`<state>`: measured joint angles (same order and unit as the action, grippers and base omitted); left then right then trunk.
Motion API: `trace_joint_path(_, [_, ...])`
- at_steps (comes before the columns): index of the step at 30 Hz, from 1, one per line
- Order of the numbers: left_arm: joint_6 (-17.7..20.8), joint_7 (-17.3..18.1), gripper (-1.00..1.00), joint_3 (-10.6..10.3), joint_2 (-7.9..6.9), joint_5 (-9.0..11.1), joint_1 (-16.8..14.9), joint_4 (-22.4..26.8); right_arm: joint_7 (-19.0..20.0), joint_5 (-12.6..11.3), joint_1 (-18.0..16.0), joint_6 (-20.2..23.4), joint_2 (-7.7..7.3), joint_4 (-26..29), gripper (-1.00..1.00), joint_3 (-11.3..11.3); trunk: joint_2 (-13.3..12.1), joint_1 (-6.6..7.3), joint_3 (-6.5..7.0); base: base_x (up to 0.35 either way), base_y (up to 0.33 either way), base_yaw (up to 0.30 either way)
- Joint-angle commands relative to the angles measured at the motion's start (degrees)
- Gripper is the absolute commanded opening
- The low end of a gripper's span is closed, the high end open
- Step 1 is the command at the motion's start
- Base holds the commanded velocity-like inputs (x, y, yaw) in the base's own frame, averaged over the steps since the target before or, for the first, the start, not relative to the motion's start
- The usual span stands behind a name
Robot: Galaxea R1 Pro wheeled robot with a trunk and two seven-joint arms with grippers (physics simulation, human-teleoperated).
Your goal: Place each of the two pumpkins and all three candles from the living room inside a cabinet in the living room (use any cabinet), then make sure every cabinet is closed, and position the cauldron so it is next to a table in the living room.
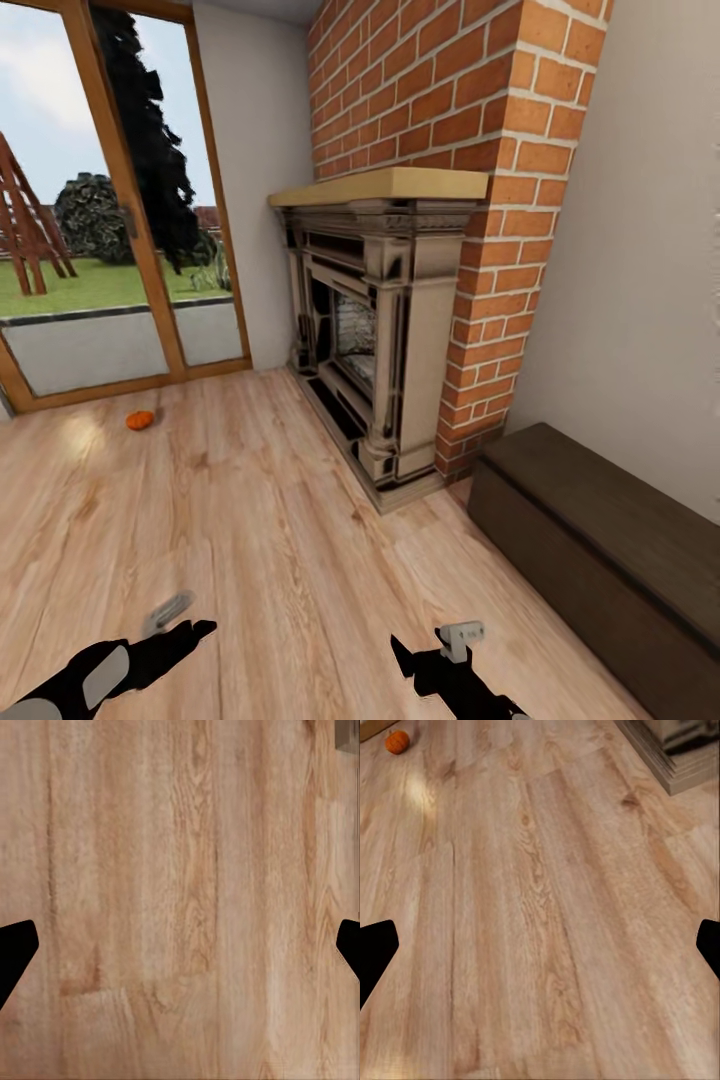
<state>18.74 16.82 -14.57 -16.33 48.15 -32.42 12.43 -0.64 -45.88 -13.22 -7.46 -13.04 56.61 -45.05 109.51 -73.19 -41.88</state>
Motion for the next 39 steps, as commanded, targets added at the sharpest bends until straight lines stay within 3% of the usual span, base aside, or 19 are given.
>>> trace_joint_path(1, [0.22, 0.03, 1.0, -0.28, -0.02, 0.45, -0.01, 0.05, -0.07, -0.64, -0.11, -0.4, -0.06, -0.01, 1.0, -0.31, 0.02, -0.03, -0.06, 0.304, 0.145, -0.278])
trace_joint_path(8, [0.18, 0.13, 1.0, -0.28, 0.09, 0.45, -0.01, 0.05, -0.07, -0.73, -0.09, -0.47, -0.06, -0.06, 1.0, -0.31, 0.02, -0.03, 0.03, 0.238, 0.178, -0.284])
trace_joint_path(20, [0.16, 0.14, 1.0, -0.35, 0.16, 0.45, -0.01, 0.05, -0.07, -1.15, -0.1, -0.54, -0.05, -0.1, 1.0, -0.22, 0.02, -0.03, 0.31, 0.027, 0.183, -0.286])
trace_joint_path(39, [0.16, 0.14, 1.0, -0.37, 0.38, 0.37, -0.01, 0.05, -0.07, -1.76, -0.09, -0.58, -0.03, -0.22, 1.0, 0.19, 0.02, -0.03, 0.88, 0.0, 0.012, -0.286])
